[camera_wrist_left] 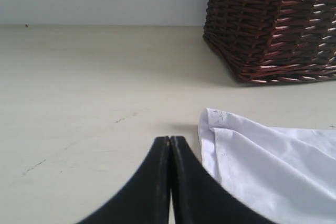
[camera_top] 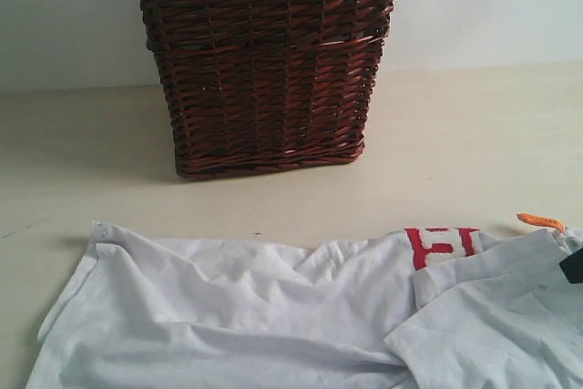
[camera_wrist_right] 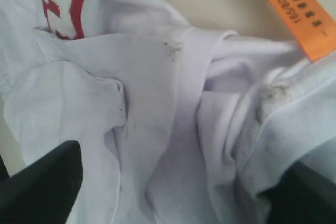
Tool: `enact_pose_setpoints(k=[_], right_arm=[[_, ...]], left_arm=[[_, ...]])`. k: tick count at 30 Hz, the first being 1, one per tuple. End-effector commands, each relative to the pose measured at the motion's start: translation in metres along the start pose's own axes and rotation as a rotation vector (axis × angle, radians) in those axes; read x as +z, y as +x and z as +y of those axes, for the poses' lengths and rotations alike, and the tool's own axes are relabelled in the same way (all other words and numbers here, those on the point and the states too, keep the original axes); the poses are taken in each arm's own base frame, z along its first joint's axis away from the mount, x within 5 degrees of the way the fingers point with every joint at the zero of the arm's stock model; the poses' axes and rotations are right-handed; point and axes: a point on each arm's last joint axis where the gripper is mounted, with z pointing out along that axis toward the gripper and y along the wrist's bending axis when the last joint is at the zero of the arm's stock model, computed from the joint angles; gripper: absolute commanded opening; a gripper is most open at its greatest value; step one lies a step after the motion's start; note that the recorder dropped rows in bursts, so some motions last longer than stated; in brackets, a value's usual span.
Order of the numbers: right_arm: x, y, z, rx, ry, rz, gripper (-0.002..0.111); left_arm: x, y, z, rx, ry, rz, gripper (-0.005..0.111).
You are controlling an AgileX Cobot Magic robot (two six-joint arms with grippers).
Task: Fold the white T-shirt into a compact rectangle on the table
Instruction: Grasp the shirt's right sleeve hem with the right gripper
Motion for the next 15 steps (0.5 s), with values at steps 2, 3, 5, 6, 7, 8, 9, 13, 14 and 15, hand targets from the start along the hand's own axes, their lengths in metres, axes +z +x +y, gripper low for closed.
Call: enact_pose_setpoints(k=[2, 3, 5, 6, 7, 8, 9, 13, 14, 15], right_arm=[[0.032, 0.019, -0.009, -0.018, 0.122, 0.167, 0.079], [0.045, 0.024, -0.009, -0.037, 0.147, 0.225, 0.070], [0.054, 0.025, -0.008, -0.042, 0.169, 0.271, 0.055], [0.057, 0.025, -0.007, -0.039, 0.176, 0.291, 0.046], [0.060, 0.024, -0.006, -0.033, 0.179, 0.307, 0.040], [0.062, 0.023, -0.004, -0.023, 0.183, 0.323, 0.032], [0.064, 0.021, -0.003, -0.011, 0.187, 0.331, 0.025], [0.069, 0.019, 0.000, 0.027, 0.197, 0.353, -0.001], [0.069, 0.019, 0.000, 0.043, 0.200, 0.352, 0.000], [0.068, 0.019, 0.000, 0.045, 0.201, 0.349, 0.000]], left_arm=[[0.000, -0.001, -0.001, -0.004, 0.011, -0.014, 0.001], [0.000, -0.001, -0.001, -0.004, 0.011, -0.014, 0.001], [0.000, -0.001, -0.001, -0.004, 0.011, -0.014, 0.001], [0.000, -0.001, -0.001, -0.004, 0.011, -0.014, 0.001], [0.000, -0.001, -0.001, -0.004, 0.011, -0.014, 0.001], [0.000, -0.001, -0.001, -0.004, 0.011, -0.014, 0.001], [0.000, -0.001, -0.001, -0.004, 0.011, -0.014, 0.001], [0.000, -0.001, -0.001, -0.004, 0.011, -0.014, 0.001], [0.000, -0.001, -0.001, -0.004, 0.011, -0.014, 0.001], [0.000, -0.001, -0.001, -0.004, 0.011, -0.014, 0.001]])
